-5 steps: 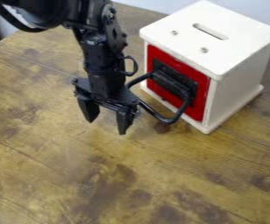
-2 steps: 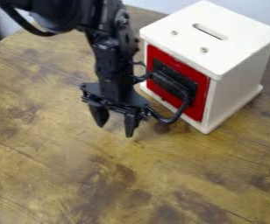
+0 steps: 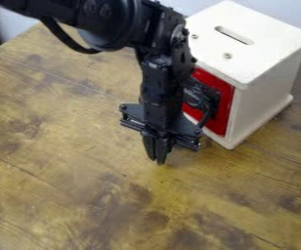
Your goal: Close the drawer
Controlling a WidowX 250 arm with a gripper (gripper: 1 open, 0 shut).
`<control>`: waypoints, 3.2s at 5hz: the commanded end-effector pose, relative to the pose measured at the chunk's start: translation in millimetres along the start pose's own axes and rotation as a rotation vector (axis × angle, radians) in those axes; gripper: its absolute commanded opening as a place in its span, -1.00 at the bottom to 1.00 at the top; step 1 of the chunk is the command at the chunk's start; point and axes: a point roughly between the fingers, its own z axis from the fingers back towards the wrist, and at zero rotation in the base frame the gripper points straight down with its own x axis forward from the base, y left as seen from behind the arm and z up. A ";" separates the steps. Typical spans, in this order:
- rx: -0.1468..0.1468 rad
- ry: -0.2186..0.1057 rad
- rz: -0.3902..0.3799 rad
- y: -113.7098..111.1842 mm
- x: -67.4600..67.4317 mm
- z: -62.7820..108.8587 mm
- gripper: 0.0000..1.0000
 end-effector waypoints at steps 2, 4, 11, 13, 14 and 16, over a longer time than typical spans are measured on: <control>0.000 -0.119 0.135 -3.5 17.8 41.4 1.00; -0.012 -0.104 0.070 -12.9 13.8 46.7 1.00; -0.004 -0.096 0.102 41.8 14.5 51.3 1.00; -0.002 -0.096 0.059 37.6 6.6 53.2 1.00; -0.006 -0.103 0.022 26.6 5.2 50.3 1.00; -0.002 -0.099 0.047 44.5 18.9 70.0 1.00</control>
